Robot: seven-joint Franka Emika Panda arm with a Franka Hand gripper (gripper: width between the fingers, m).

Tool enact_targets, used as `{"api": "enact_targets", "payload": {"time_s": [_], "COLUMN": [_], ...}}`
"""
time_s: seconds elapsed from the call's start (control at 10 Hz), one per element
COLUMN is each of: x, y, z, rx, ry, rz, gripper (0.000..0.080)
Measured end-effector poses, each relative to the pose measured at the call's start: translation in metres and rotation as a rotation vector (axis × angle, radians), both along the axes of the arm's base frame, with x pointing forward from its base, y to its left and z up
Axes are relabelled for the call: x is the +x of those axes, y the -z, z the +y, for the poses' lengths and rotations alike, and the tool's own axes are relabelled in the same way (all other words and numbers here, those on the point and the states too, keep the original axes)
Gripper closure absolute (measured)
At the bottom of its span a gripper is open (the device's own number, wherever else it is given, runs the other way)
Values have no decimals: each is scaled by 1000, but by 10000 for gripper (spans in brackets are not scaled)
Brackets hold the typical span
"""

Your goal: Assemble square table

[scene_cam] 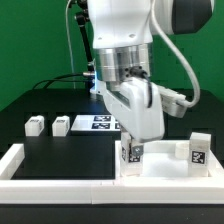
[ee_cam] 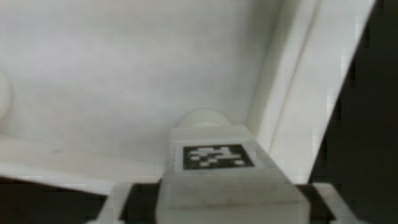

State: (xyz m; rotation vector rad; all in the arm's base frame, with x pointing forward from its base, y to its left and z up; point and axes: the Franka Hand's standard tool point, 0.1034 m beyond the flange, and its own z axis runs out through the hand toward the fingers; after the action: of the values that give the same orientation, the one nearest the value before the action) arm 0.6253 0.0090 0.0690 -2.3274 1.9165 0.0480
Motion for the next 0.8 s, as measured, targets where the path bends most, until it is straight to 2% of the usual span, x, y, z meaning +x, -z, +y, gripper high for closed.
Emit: {"api": "enact_targets", "payload": {"time_s": [0.1, 0.2, 0.5, 0.6, 0.7, 0.8], "x": [1, 0, 0, 2, 3, 2], "y": [0, 1, 1, -1, -1, -1], "z": [-2, -2, -1, -1, 0, -1], "rx": [39, 46, 32, 13, 8, 5], "ry": [136, 205, 101, -87, -185, -218], "rz": [-4, 4, -7, -32, -45, -48], "gripper": [506, 506, 505, 315, 187, 187]}}
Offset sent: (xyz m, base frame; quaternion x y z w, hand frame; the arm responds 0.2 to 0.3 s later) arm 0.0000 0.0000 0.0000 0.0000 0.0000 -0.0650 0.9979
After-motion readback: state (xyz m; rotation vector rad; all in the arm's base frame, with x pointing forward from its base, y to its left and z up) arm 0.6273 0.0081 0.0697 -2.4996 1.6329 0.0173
